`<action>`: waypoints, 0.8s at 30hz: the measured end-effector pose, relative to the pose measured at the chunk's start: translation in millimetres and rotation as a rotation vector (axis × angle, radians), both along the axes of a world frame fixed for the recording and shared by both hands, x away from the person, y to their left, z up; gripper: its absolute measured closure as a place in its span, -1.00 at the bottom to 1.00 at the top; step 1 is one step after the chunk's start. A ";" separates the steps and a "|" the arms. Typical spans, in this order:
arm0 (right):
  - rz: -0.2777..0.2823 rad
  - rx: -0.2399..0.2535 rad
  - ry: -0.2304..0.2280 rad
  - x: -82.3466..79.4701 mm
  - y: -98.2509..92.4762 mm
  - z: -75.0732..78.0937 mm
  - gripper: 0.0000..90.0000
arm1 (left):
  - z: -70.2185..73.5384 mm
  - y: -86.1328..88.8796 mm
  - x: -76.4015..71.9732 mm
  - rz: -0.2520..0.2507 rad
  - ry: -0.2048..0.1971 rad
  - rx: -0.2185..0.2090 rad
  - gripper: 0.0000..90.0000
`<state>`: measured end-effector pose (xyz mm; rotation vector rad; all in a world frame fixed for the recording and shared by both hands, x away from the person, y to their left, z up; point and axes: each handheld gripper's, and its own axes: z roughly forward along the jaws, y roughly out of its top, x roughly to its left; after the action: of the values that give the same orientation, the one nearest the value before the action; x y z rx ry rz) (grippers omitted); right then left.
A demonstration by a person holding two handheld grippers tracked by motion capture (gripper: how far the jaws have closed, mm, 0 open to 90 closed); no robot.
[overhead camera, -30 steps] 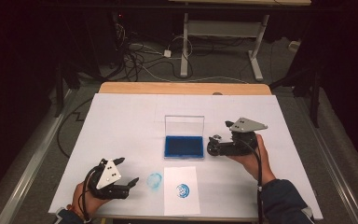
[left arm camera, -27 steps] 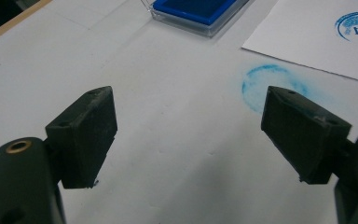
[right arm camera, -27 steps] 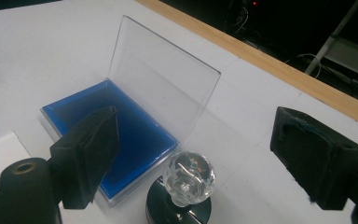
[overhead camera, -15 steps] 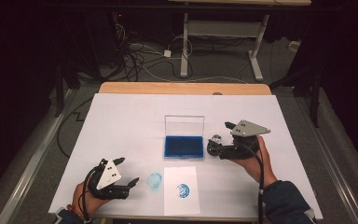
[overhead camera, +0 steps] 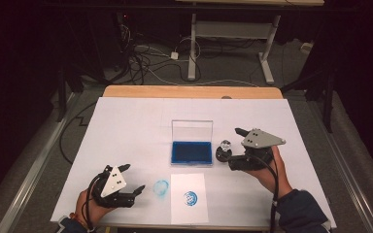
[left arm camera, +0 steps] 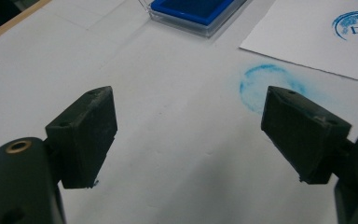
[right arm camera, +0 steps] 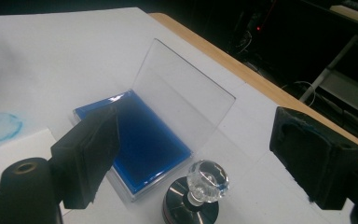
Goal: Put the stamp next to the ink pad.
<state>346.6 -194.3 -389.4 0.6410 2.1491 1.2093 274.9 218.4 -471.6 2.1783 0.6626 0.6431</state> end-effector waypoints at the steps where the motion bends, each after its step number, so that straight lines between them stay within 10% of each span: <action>1: 0.000 -0.004 -0.006 -1.2 0.5 0.8 -0.65 | 0.0 0.0 0.0 0.000 0.000 0.001 -0.61; 24: 0.033 -0.034 -0.043 -30.9 -10.0 3.1 -0.65 | -1.0 -2.2 1.0 -0.014 -0.004 0.008 -0.60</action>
<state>315.7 -204.2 -386.3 0.5625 2.1478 1.1898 275.8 216.2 -472.7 2.1863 0.6440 0.6431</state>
